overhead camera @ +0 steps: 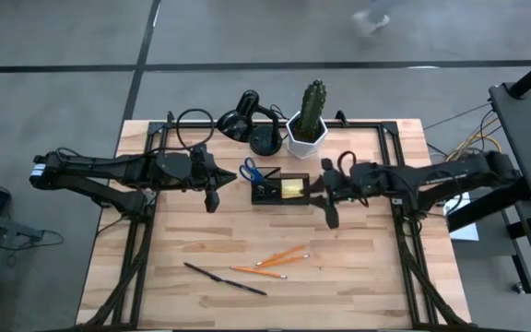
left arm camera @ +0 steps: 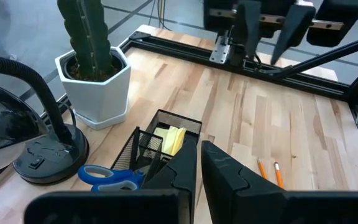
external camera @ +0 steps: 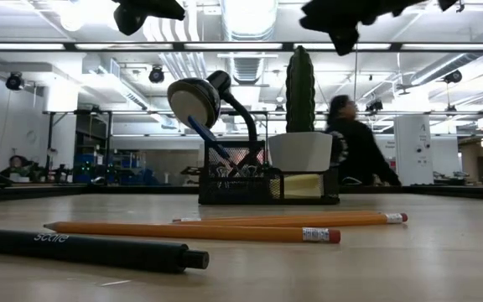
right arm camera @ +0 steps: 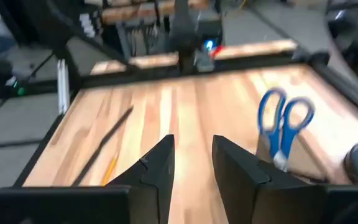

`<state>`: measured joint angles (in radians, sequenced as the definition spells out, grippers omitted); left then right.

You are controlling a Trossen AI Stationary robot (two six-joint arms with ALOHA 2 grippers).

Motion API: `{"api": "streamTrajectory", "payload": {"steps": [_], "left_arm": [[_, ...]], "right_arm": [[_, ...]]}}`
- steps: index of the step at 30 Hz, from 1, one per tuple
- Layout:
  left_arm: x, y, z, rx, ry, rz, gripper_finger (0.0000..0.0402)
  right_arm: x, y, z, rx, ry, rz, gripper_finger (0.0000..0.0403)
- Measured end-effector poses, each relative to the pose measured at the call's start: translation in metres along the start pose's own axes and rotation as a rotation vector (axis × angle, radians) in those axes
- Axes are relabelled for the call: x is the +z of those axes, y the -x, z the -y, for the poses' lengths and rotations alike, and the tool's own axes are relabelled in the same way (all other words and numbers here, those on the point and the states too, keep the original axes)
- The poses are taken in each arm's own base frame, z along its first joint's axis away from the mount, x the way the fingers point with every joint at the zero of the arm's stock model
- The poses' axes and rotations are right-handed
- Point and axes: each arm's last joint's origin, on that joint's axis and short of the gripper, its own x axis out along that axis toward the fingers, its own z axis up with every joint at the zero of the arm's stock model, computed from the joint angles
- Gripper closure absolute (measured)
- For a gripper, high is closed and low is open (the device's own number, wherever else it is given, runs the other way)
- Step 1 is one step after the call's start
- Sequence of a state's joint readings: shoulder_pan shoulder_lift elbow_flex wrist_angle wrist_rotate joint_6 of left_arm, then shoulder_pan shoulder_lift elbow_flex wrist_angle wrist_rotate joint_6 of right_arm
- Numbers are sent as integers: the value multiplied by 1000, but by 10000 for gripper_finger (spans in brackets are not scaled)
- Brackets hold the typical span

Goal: Pick and place office supplies into organizer
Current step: Put the top yellow pencil into the black desk organizer

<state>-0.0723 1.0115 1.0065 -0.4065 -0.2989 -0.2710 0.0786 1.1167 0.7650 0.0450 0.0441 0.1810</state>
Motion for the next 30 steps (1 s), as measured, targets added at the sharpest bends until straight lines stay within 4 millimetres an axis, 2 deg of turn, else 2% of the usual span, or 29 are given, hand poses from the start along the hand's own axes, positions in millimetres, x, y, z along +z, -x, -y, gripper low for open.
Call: {"api": "streamTrajectory", "payload": {"steps": [5, 11, 19, 24, 30], "left_arm": [[0, 0, 0, 0, 0, 0, 394], [0, 0, 0, 0, 0, 0, 394], [0, 0, 0, 0, 1, 0, 394], [0, 0, 0, 1, 1, -1, 394], [0, 0, 0, 0, 1, 0, 394]], "right_arm": [[-7, 2, -16, 57, 33, -58, 302], [-8, -17, -36, 92, 154, -203, 277], [9, -56, -49, 62, 250, -509, 247], [18, -86, -58, 80, 330, -604, 250], [14, -119, -67, 162, 357, -693, 263]]}}
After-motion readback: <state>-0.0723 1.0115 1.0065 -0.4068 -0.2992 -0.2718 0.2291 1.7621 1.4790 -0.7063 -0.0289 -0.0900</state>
